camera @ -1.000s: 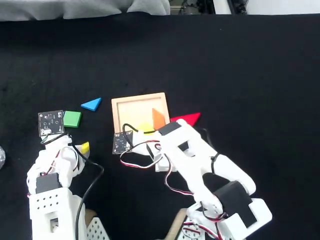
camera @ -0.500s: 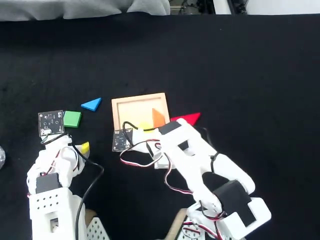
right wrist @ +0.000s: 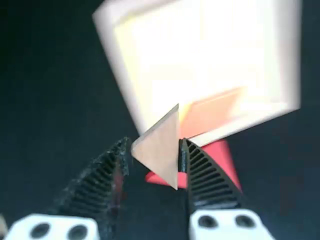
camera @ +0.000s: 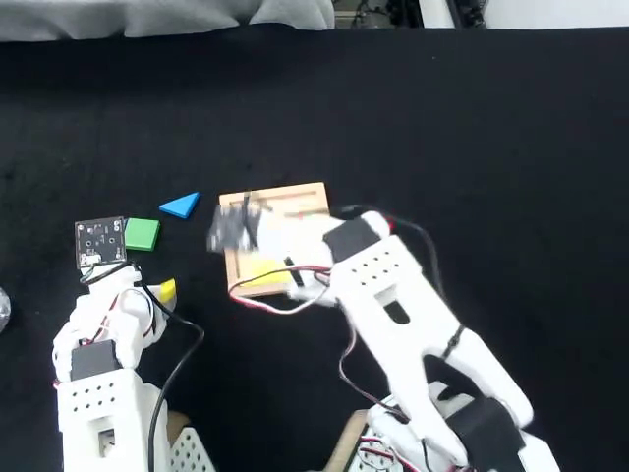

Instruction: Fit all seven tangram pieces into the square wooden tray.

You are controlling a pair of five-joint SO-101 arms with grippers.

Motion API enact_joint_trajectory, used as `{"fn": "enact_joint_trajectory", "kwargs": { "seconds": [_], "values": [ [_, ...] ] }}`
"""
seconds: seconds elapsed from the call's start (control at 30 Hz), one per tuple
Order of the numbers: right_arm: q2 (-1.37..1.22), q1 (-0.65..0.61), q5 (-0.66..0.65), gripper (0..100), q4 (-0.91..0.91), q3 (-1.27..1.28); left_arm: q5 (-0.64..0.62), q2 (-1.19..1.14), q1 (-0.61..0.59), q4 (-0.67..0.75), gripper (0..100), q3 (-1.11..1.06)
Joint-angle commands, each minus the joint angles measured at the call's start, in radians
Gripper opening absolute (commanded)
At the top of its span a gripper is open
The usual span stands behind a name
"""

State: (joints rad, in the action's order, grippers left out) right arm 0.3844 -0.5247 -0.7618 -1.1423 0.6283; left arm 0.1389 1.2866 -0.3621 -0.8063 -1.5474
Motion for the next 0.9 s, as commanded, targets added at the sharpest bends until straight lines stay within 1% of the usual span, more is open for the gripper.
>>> {"fn": "enact_joint_trajectory", "kwargs": {
  "seconds": [0.0, 0.07, 0.17, 0.27, 0.4, 0.47, 0.57, 0.7, 0.87],
  "values": [
    [0.036, -0.014, 0.31, 10.5, 0.063, -0.113, 0.005, 0.011, 0.013, 0.015, 28, 0.008],
    [-0.015, -0.014, 0.397, 10.5, 0.087, -0.14, 0.005, 0.011, 0.013, 0.015, 28, 0.008],
    [-0.143, 0.006, 0.489, 10.3, 0.132, -0.206, 0.005, 0.011, 0.013, 0.015, 28, 0.008],
    [-0.311, 0.025, 0.605, 10.3, 0.158, -0.331, 0.005, 0.011, 0.013, 0.015, 28, 0.008],
    [-0.519, 0.035, 0.779, 10.3, 0.106, -0.524, 0.005, 0.011, 0.013, 0.015, 28, 0.008],
    [-0.607, 0.037, 0.842, 10.3, 0.052, -0.607, 0.005, 0.011, 0.013, 0.015, 28, 0.008],
    [-0.707, 0.046, 0.872, 10.3, -0.02, -0.702, 0.005, 0.011, 0.013, 0.015, 28, 0.008],
    [-0.777, 0.058, 0.873, 10.3, -0.087, -0.773, 0.005, 0.011, 0.015, 0.015, 28, 0.008],
    [-0.783, 0.058, 0.974, 10.3, -0.132, -0.774, 0.005, 0.011, 0.015, 0.015, 28, 0.008]
  ]
}}
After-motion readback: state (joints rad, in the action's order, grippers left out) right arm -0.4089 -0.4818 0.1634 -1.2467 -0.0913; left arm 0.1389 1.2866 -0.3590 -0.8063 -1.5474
